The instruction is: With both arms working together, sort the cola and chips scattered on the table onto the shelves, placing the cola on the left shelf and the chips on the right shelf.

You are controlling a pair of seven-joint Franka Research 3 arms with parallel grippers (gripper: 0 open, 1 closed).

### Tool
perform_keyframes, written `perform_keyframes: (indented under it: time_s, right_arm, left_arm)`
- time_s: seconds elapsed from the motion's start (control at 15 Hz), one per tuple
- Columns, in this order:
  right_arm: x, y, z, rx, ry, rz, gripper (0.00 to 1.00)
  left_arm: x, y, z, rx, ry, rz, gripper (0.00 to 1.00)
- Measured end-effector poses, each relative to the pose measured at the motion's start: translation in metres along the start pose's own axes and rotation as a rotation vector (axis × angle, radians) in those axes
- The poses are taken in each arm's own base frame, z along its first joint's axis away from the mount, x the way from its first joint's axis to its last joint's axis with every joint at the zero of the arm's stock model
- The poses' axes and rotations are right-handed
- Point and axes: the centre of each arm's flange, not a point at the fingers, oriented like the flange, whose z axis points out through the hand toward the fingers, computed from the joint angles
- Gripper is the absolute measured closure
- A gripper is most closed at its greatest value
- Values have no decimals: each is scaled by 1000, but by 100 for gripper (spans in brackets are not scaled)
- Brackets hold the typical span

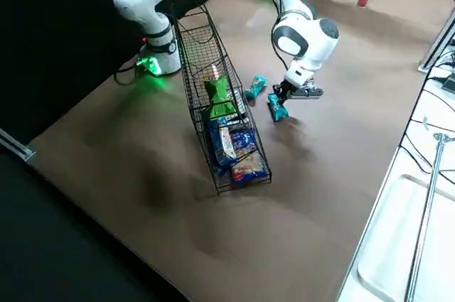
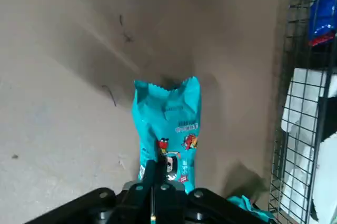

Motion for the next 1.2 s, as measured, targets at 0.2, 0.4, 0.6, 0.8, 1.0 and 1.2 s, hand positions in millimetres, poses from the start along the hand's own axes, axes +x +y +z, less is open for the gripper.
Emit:
perform_keyframes:
  time_s: [0.2, 0.4, 0.6, 0.8, 1.0, 1.2]
  right_arm:
    - [1, 0, -6, 4, 4, -6, 99]
    - [0, 7, -40, -14, -4, 0, 99]
    - [-9, 25, -106, -64, -29, 9, 99]
    - [-33, 58, -196, -237, 17, 3, 99]
    - [-51, 72, -248, -348, 72, -15, 99]
    - [-56, 98, -293, -454, 94, -84, 99]
  left_arm:
    - [-2, 2, 0, 2, -3, -15, 42]
    - [-2, 2, 0, 2, -4, -17, 52]
    - [-2, 4, -1, -3, -2, -36, 66]
    - [-3, 5, -2, -1, -2, -64, 67]
    - [1, 0, -6, -4, 3, -77, 67]
    - [9, -39, -40, 27, 1, -82, 67]
